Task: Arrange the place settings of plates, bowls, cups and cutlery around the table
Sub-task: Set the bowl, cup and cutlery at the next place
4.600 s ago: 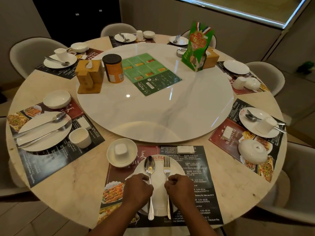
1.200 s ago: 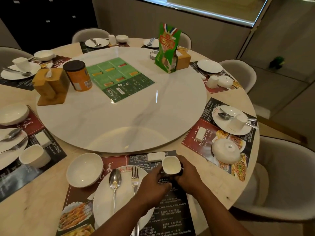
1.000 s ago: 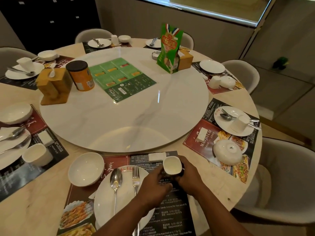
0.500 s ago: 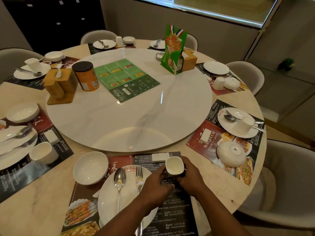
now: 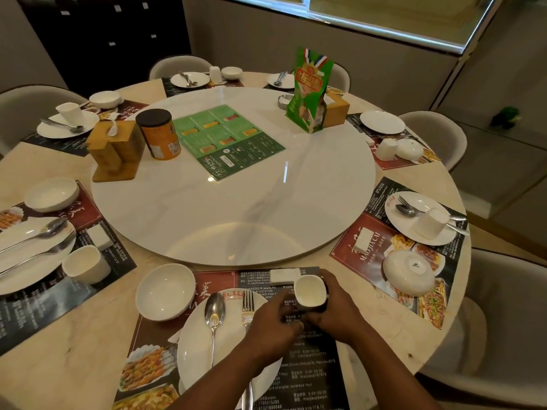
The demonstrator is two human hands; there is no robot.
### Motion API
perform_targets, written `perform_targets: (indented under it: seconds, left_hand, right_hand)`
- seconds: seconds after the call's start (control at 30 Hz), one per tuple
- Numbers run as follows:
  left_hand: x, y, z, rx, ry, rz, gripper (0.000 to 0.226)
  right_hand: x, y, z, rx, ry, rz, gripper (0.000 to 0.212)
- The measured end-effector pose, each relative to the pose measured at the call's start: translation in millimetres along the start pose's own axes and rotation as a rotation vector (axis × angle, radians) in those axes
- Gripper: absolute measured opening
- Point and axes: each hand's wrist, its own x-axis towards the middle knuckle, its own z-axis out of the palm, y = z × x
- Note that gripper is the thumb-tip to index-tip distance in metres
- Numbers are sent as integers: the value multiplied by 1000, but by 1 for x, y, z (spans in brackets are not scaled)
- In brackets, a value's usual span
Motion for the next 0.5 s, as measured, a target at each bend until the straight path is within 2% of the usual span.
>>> perform_targets:
  seconds: [0.1,0.23,0.37,0.5]
  left_hand:
    - [1,-4,-12,47,99,18,64]
    - [-2,-9,-29,83,252,28,59]
    - [-9,-16,-48,217,419,98,49]
    - [-17,-28,-68,255,466,129,50]
  right_hand:
    - [6,-13,-11,-42,56,-4,82]
    - [27,-43,-6,-242,233,51,50]
    - [49,-67,11,-633,103,153,45]
    - [64,-84,27,-761,-16,296,48]
